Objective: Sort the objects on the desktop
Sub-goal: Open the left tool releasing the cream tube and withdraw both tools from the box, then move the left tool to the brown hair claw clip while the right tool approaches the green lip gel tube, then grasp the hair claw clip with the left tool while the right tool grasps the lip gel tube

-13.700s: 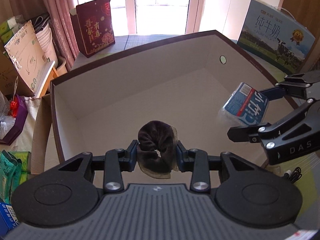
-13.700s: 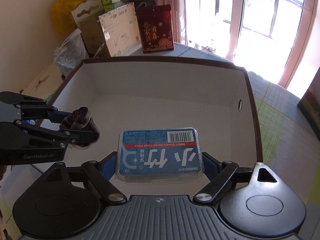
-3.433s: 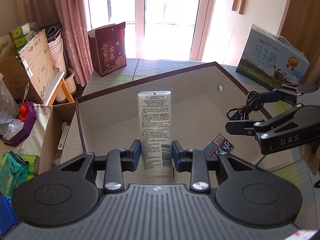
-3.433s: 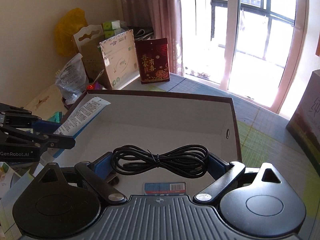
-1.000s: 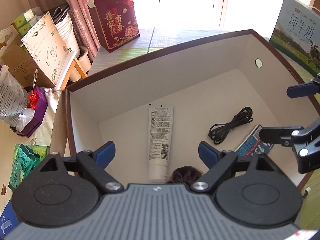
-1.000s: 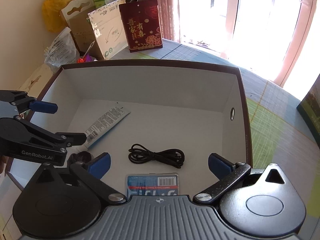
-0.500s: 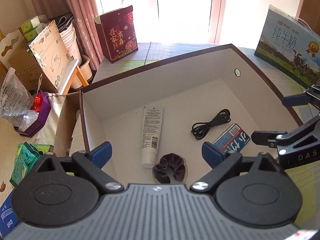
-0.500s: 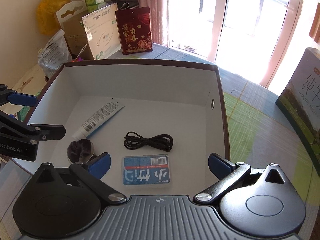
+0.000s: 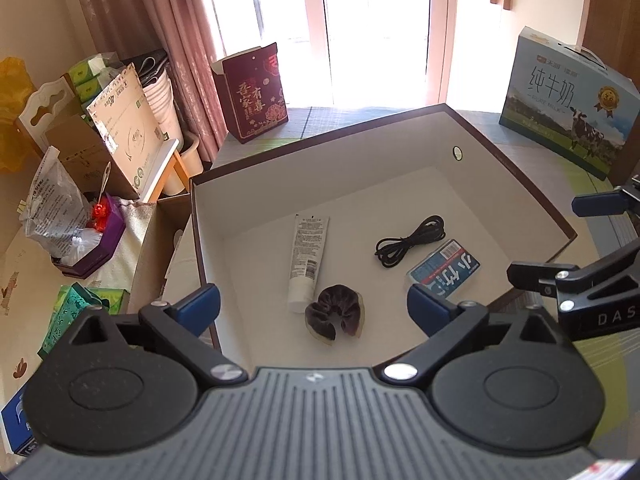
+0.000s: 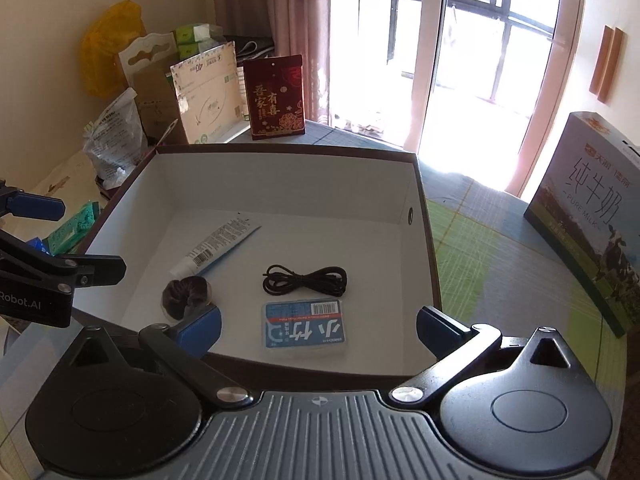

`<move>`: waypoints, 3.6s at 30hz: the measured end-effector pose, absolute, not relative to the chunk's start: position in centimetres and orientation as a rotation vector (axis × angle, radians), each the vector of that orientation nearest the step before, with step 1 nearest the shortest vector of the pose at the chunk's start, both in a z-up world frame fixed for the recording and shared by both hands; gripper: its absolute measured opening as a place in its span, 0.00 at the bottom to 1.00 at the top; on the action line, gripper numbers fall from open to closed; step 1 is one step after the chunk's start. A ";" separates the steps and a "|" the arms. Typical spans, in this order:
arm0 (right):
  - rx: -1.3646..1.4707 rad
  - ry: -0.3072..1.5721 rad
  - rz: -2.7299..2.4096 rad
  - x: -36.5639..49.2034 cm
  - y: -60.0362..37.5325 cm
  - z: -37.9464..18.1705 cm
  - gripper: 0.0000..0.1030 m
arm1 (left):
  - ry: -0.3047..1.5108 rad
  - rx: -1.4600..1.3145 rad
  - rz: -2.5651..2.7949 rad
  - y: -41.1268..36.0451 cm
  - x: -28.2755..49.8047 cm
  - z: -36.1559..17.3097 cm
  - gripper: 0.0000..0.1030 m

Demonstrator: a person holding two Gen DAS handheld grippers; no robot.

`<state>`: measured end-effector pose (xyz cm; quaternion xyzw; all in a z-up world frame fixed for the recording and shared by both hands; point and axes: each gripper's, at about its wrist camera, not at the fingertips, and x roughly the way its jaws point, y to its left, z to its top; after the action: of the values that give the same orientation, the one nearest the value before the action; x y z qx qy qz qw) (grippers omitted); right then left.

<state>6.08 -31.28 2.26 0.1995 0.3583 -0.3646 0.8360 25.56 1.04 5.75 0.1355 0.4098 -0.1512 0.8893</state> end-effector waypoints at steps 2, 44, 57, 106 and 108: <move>0.423 0.750 -0.772 5.8 -30.5 2.3 0.98 | 0.844 0.280 -0.311 1.2 24.9 6.0 0.95; 0.531 0.615 -0.811 -2.2 -18.6 0.7 0.98 | 0.867 0.186 -0.326 4.2 11.9 3.0 0.95; 0.604 0.661 -0.825 -4.0 -17.3 -2.2 0.98 | 0.940 0.181 -0.338 4.9 10.1 -0.2 0.95; 0.678 0.754 -0.995 -6.2 -18.5 -7.6 0.98 | 0.747 0.514 -0.592 -0.4 14.0 -7.4 0.12; 0.675 0.755 -0.993 -6.1 -18.6 -7.6 0.98 | 0.738 0.525 -0.592 -0.2 13.8 -7.4 0.11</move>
<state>-6.10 -18.60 -7.64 0.3098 0.3465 -0.4560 0.7590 13.80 -0.24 -7.37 0.2497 0.3510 -0.2819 0.8573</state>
